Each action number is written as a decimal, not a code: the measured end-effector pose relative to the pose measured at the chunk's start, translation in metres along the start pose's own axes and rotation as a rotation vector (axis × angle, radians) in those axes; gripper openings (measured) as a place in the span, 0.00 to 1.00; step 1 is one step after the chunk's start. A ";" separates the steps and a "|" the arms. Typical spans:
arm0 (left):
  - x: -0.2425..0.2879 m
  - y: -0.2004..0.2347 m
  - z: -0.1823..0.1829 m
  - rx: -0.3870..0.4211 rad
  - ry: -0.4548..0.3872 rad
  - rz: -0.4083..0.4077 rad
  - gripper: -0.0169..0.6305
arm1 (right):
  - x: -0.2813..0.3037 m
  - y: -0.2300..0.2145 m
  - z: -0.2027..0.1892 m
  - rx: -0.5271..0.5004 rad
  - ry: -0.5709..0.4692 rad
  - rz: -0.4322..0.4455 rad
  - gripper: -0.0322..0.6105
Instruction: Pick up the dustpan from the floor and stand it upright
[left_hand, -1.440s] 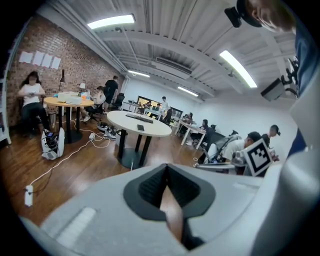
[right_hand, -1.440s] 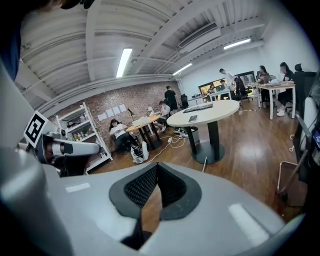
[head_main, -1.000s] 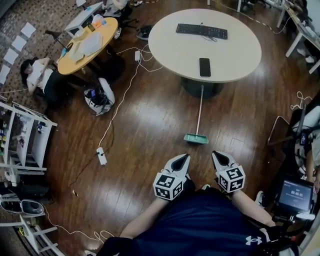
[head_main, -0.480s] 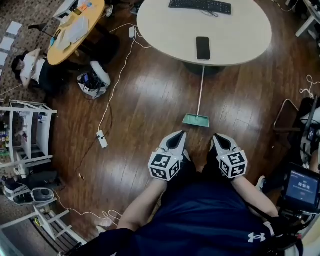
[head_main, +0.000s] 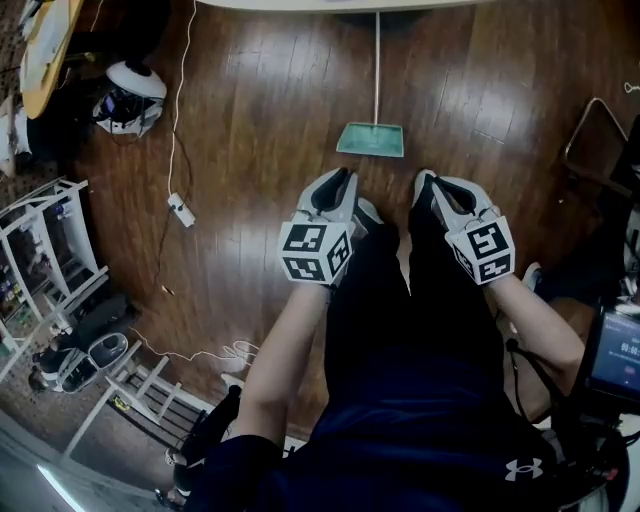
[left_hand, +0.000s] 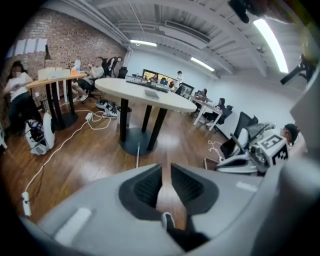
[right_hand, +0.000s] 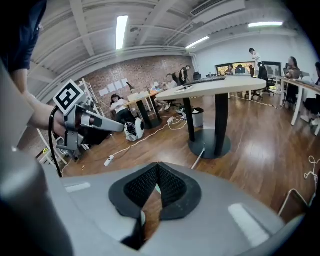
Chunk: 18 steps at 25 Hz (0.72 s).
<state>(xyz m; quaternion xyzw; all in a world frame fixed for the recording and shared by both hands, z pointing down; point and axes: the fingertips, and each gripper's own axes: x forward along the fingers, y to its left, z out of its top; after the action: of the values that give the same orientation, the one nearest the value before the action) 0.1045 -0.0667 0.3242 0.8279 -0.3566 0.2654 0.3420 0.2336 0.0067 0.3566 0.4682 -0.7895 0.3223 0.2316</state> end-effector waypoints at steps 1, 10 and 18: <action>0.016 0.006 -0.013 -0.010 0.025 0.005 0.12 | 0.010 -0.010 -0.013 -0.008 0.018 -0.005 0.07; 0.155 0.067 -0.194 0.175 0.320 0.043 0.29 | 0.142 -0.077 -0.121 -0.126 0.138 -0.007 0.07; 0.253 0.130 -0.318 0.744 0.466 -0.102 0.29 | 0.276 -0.082 -0.162 -0.235 0.139 0.097 0.07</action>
<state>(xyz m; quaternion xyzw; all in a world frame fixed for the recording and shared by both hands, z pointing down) 0.0949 0.0033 0.7452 0.8293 -0.1090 0.5381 0.1044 0.1914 -0.0674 0.6759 0.3755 -0.8256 0.2702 0.3230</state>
